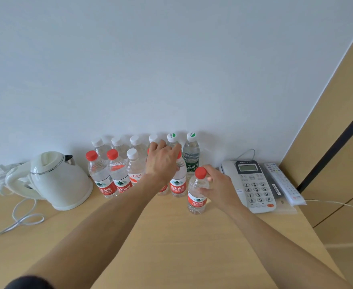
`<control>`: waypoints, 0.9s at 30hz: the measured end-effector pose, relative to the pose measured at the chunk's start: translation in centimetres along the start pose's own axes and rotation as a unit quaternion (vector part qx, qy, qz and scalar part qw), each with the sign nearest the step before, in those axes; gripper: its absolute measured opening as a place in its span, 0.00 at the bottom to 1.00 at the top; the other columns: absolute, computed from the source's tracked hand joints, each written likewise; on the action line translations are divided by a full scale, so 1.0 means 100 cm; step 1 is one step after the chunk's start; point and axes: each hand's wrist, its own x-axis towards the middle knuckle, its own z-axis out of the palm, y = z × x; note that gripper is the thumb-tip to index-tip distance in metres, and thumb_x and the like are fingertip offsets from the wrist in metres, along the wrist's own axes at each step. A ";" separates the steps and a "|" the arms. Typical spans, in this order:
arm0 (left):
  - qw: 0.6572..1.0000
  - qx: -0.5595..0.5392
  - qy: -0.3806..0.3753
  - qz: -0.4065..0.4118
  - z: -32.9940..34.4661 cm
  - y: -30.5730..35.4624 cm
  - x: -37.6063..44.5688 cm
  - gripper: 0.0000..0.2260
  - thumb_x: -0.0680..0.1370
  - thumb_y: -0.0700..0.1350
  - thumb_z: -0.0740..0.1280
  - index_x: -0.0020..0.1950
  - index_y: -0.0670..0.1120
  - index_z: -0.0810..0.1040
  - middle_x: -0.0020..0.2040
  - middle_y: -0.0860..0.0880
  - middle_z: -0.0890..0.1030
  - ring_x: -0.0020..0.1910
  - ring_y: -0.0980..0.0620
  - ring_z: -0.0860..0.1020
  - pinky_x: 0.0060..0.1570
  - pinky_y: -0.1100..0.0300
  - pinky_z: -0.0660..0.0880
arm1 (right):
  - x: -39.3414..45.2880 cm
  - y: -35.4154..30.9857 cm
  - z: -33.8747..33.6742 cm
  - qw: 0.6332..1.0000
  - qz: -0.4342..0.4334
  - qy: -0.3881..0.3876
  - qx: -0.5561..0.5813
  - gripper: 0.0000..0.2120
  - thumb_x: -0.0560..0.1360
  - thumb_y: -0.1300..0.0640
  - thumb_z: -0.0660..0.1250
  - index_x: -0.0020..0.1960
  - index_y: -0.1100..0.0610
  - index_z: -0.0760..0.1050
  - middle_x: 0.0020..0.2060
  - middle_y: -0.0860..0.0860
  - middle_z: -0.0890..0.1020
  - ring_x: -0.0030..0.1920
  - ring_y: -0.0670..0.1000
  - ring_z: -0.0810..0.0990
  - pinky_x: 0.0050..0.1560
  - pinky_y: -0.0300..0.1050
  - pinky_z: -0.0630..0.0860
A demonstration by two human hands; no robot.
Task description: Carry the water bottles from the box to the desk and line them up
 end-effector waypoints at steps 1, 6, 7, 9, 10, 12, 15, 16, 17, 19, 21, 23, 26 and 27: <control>1.000 0.003 -0.006 -0.004 -0.001 -0.001 0.005 0.21 0.73 0.54 0.75 0.59 0.50 0.71 0.47 0.52 0.82 0.54 0.47 0.72 0.58 0.52 0.64 | 0.000 0.000 0.000 1.000 0.000 0.000 0.001 0.22 0.67 0.60 0.77 0.57 0.50 0.74 0.39 0.37 0.73 0.46 0.48 0.75 0.45 0.44 0.70; 1.000 0.006 -0.029 -0.006 -0.005 -0.004 0.016 0.20 0.72 0.54 0.77 0.56 0.51 0.72 0.48 0.53 0.83 0.55 0.47 0.72 0.59 0.52 0.64 | 0.000 0.001 0.002 1.000 -0.002 0.010 0.012 0.22 0.66 0.60 0.77 0.56 0.49 0.73 0.38 0.36 0.72 0.43 0.44 0.73 0.42 0.38 0.66; 0.999 0.007 -0.032 -0.004 -0.005 -0.004 0.017 0.20 0.71 0.55 0.77 0.56 0.51 0.72 0.49 0.53 0.83 0.55 0.47 0.72 0.59 0.51 0.64 | 0.001 0.002 0.002 1.000 -0.001 0.014 0.016 0.22 0.66 0.60 0.77 0.55 0.49 0.73 0.38 0.35 0.72 0.42 0.41 0.72 0.41 0.35 0.66; 0.999 -0.005 -0.035 -0.001 -0.004 -0.007 0.017 0.21 0.71 0.55 0.77 0.56 0.51 0.72 0.49 0.53 0.83 0.56 0.47 0.72 0.59 0.51 0.63 | 0.003 0.003 0.002 1.000 0.000 0.020 0.020 0.21 0.65 0.60 0.77 0.54 0.49 0.74 0.36 0.35 0.72 0.41 0.37 0.72 0.41 0.32 0.65; 0.999 -0.016 -0.035 0.000 -0.003 -0.009 0.017 0.20 0.71 0.55 0.77 0.56 0.51 0.73 0.49 0.53 0.83 0.56 0.47 0.72 0.58 0.52 0.62 | 0.005 0.003 0.001 1.000 0.002 0.023 0.020 0.21 0.65 0.60 0.77 0.53 0.49 0.74 0.35 0.36 0.72 0.40 0.38 0.72 0.40 0.32 0.65; 0.998 -0.040 -0.039 -0.001 -0.003 -0.013 0.018 0.18 0.73 0.56 0.75 0.58 0.52 0.74 0.48 0.52 0.83 0.57 0.48 0.73 0.57 0.52 0.60 | 0.011 0.002 0.001 0.999 0.004 0.027 0.018 0.20 0.65 0.60 0.77 0.53 0.50 0.74 0.35 0.37 0.73 0.40 0.42 0.72 0.39 0.36 0.66; 0.997 -0.059 -0.046 -0.012 -0.005 -0.014 0.021 0.15 0.76 0.54 0.72 0.61 0.54 0.76 0.48 0.50 0.81 0.56 0.48 0.74 0.56 0.53 0.59 | 0.024 0.000 0.001 1.000 0.004 0.022 0.016 0.20 0.66 0.60 0.78 0.55 0.51 0.75 0.39 0.40 0.75 0.43 0.47 0.74 0.43 0.42 0.67; 0.997 -0.063 -0.048 -0.017 -0.006 -0.014 0.022 0.15 0.77 0.53 0.72 0.61 0.54 0.76 0.49 0.49 0.81 0.55 0.48 0.74 0.54 0.53 0.58 | 0.028 0.000 0.002 1.000 0.007 0.018 0.019 0.21 0.67 0.60 0.78 0.56 0.51 0.75 0.41 0.42 0.77 0.45 0.48 0.74 0.45 0.43 0.68; 0.996 -0.067 -0.050 -0.021 -0.006 -0.013 0.022 0.14 0.77 0.53 0.72 0.61 0.54 0.77 0.49 0.49 0.81 0.55 0.47 0.74 0.53 0.54 0.57 | 0.032 0.000 0.002 1.000 0.013 0.014 0.023 0.22 0.67 0.60 0.78 0.57 0.51 0.76 0.45 0.46 0.79 0.47 0.49 0.75 0.47 0.43 0.69; 0.995 -0.073 -0.056 -0.029 -0.007 -0.011 0.023 0.13 0.77 0.51 0.72 0.60 0.53 0.77 0.49 0.48 0.81 0.56 0.47 0.73 0.50 0.54 0.54 | 0.039 0.001 0.002 0.999 0.022 0.007 0.033 0.23 0.67 0.60 0.78 0.60 0.51 0.76 0.48 0.50 0.80 0.49 0.51 0.77 0.48 0.44 0.70; 0.995 -0.077 -0.058 -0.035 -0.008 -0.011 0.023 0.12 0.77 0.49 0.72 0.60 0.53 0.78 0.49 0.48 0.81 0.56 0.47 0.73 0.48 0.55 0.53 | 0.045 -0.001 0.003 0.999 0.024 0.007 0.044 0.24 0.67 0.61 0.78 0.61 0.52 0.76 0.48 0.51 0.80 0.50 0.51 0.77 0.48 0.43 0.70; 0.995 -0.078 -0.055 -0.039 -0.009 -0.012 0.022 0.12 0.77 0.48 0.72 0.60 0.53 0.78 0.48 0.48 0.80 0.56 0.47 0.73 0.48 0.54 0.54 | 0.051 -0.004 0.004 0.999 0.023 0.011 0.047 0.23 0.67 0.62 0.77 0.60 0.53 0.76 0.46 0.50 0.79 0.48 0.52 0.76 0.47 0.42 0.68; 0.995 -0.073 -0.056 -0.042 -0.011 -0.013 0.021 0.12 0.77 0.49 0.72 0.60 0.54 0.78 0.48 0.49 0.80 0.55 0.47 0.74 0.50 0.53 0.55 | 0.058 -0.007 0.007 0.999 0.020 0.012 0.034 0.23 0.68 0.62 0.77 0.61 0.54 0.76 0.44 0.50 0.77 0.48 0.52 0.75 0.48 0.43 0.68; 0.995 -0.071 -0.057 -0.043 -0.011 -0.013 0.021 0.12 0.77 0.50 0.72 0.60 0.54 0.77 0.48 0.49 0.80 0.55 0.47 0.74 0.50 0.52 0.55 | 0.059 -0.006 0.008 0.999 0.021 0.013 0.030 0.24 0.68 0.62 0.77 0.61 0.54 0.76 0.44 0.50 0.77 0.48 0.52 0.75 0.49 0.43 0.68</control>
